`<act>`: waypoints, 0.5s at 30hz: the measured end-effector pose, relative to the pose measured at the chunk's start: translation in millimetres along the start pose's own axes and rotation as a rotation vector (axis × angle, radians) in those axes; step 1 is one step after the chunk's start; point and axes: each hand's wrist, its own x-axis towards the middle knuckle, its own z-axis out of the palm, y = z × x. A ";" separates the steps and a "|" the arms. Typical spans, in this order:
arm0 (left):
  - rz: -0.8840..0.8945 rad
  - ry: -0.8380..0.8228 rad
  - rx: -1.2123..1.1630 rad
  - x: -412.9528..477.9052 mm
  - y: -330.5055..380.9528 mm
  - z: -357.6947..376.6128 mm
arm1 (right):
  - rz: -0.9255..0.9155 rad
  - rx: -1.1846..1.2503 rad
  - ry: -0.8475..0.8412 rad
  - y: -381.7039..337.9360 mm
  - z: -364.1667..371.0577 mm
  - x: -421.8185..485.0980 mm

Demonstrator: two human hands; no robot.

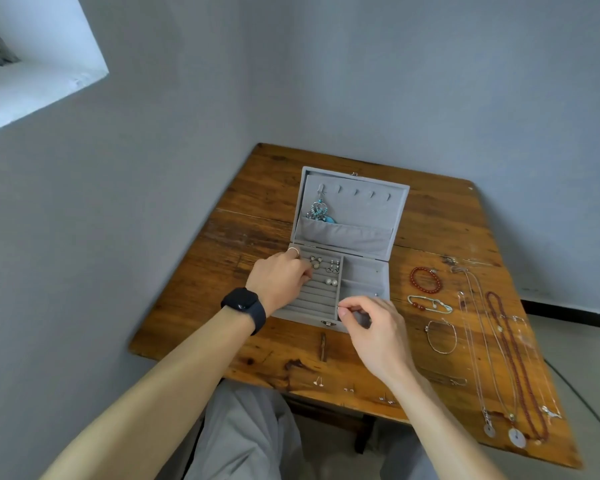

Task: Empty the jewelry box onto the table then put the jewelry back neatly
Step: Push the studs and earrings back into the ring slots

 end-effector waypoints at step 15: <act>-0.079 0.026 -0.105 -14.8 -8.5 8.6 | 0.100 -0.365 -0.140 -21.7 27.7 73.0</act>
